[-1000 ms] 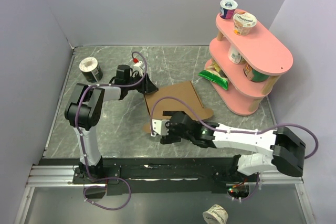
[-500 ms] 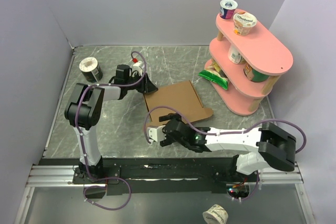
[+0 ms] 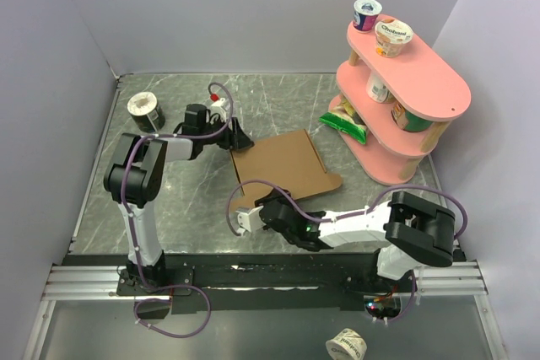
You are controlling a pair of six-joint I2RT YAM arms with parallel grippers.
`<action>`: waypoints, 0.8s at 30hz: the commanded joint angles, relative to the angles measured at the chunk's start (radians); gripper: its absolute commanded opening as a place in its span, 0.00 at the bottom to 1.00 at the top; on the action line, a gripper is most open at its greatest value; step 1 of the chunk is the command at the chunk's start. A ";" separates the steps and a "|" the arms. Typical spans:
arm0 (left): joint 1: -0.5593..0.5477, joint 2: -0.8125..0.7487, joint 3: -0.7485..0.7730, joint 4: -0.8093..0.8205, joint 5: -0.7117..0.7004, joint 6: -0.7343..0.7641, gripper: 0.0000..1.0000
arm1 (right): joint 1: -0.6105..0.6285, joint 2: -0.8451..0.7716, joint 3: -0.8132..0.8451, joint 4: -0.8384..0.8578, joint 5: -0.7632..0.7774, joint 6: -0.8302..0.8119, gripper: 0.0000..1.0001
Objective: Fold the paper box
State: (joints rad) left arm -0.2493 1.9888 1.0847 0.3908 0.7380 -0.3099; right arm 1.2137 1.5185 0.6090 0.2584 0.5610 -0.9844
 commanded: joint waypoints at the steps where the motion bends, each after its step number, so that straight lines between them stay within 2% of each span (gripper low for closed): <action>1: 0.021 -0.005 0.001 -0.027 -0.020 -0.034 0.84 | 0.010 -0.009 0.031 0.032 0.057 -0.011 0.34; 2: 0.025 -0.016 0.009 -0.006 -0.008 -0.047 0.92 | 0.010 -0.015 0.041 0.001 0.056 -0.011 0.31; 5: 0.039 -0.070 0.046 0.022 0.003 -0.090 0.99 | 0.007 -0.023 0.081 -0.088 0.040 0.010 0.20; 8: 0.062 -0.123 0.090 0.026 -0.014 -0.113 0.96 | 0.007 -0.020 0.132 -0.165 0.020 0.038 0.14; 14: 0.137 -0.196 0.115 0.054 -0.035 -0.161 0.96 | 0.004 -0.037 0.238 -0.360 -0.009 0.093 0.12; 24: 0.206 -0.332 -0.097 0.206 -0.051 -0.228 0.96 | -0.039 -0.069 0.469 -0.737 -0.154 0.216 0.09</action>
State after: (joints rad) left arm -0.0444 1.7157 1.0531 0.5056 0.6987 -0.5011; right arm 1.1980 1.5017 0.9581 -0.2958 0.4900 -0.8581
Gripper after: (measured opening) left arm 0.963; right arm 0.094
